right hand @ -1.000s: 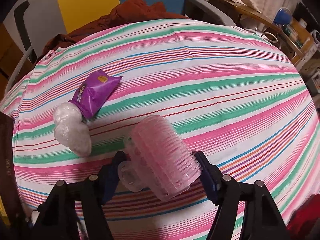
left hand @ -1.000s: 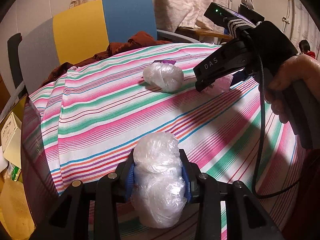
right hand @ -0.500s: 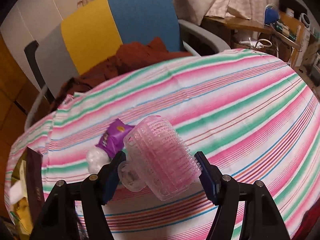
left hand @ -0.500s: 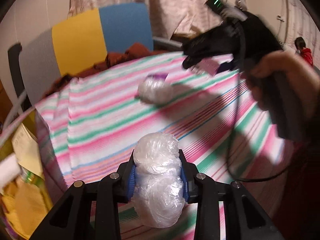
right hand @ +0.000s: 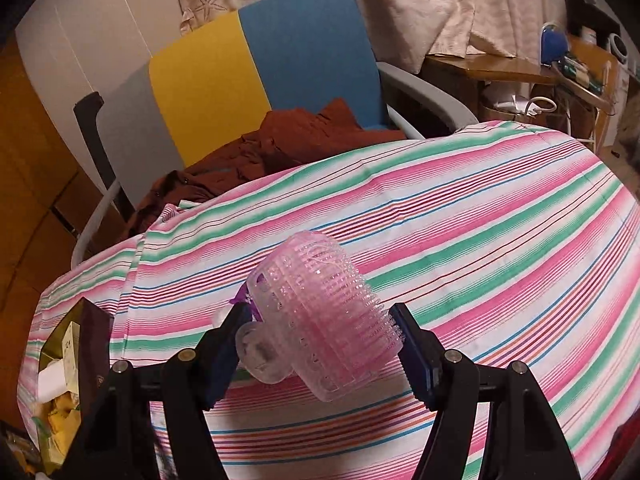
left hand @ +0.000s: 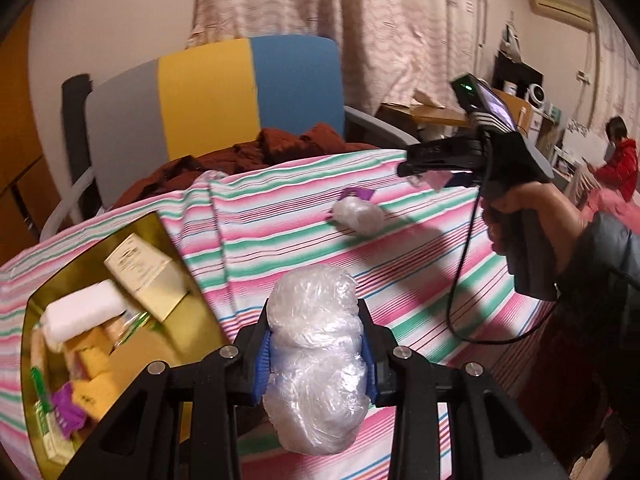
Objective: Organize objects
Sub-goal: 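Carry the pink cup and wrapped white item over to the gold tray, then open the right gripper over the tray while the left releases the wrapped item, then move both grippers back toward the purple packet and wrapped white item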
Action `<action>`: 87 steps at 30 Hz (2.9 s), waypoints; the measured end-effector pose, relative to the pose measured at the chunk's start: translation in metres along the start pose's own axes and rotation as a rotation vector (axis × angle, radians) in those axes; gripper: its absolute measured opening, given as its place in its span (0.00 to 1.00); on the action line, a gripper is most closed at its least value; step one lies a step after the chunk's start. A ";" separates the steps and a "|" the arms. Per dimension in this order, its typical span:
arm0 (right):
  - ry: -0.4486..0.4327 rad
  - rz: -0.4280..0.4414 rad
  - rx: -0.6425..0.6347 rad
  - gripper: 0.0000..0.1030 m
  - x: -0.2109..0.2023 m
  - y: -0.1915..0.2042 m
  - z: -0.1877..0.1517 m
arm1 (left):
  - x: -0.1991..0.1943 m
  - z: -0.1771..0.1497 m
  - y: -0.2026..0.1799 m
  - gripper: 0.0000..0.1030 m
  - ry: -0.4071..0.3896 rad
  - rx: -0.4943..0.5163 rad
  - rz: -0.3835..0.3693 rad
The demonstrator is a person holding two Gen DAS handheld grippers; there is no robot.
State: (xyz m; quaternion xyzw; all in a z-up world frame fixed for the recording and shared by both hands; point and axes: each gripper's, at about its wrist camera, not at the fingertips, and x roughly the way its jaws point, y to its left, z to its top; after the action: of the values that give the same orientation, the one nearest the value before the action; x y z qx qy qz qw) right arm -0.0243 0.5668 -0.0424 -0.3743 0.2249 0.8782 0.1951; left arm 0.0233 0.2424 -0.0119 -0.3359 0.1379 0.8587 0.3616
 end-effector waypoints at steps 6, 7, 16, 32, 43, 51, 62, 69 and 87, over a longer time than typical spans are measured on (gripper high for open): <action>0.003 0.002 0.008 0.69 0.000 0.002 -0.002 | -0.015 -0.008 0.024 0.34 -0.007 -0.051 0.036; 0.001 0.002 0.006 0.69 -0.001 0.003 -0.003 | -0.017 -0.009 0.029 0.34 -0.009 -0.059 0.043; 0.024 0.049 -0.002 0.69 -0.007 0.017 -0.008 | -0.040 -0.021 0.082 0.34 -0.029 -0.174 0.110; 0.047 0.292 -0.277 0.69 -0.064 0.151 -0.057 | -0.087 -0.079 0.193 0.35 -0.048 -0.441 0.249; 0.131 0.418 -0.362 0.76 -0.059 0.238 -0.123 | -0.083 -0.088 0.205 0.35 -0.037 -0.518 0.207; 0.113 0.374 -0.414 1.00 -0.062 0.247 -0.145 | -0.075 -0.080 0.198 0.36 -0.033 -0.491 0.191; -0.059 0.256 -0.530 1.00 -0.092 0.259 -0.161 | -0.064 -0.073 0.191 0.46 -0.004 -0.439 0.269; 0.027 0.467 -0.389 1.00 -0.099 0.243 -0.153 | -0.065 -0.067 0.184 0.52 -0.017 -0.390 0.317; 0.136 0.305 -0.443 1.00 -0.076 0.233 -0.175 | -0.079 -0.060 0.160 0.71 -0.061 -0.312 0.334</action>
State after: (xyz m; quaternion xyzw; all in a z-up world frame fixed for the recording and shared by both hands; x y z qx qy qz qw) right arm 0.0055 0.2672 -0.0366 -0.4277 0.0938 0.8981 -0.0415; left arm -0.0215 0.0598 -0.0032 -0.3341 0.0463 0.9274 0.1620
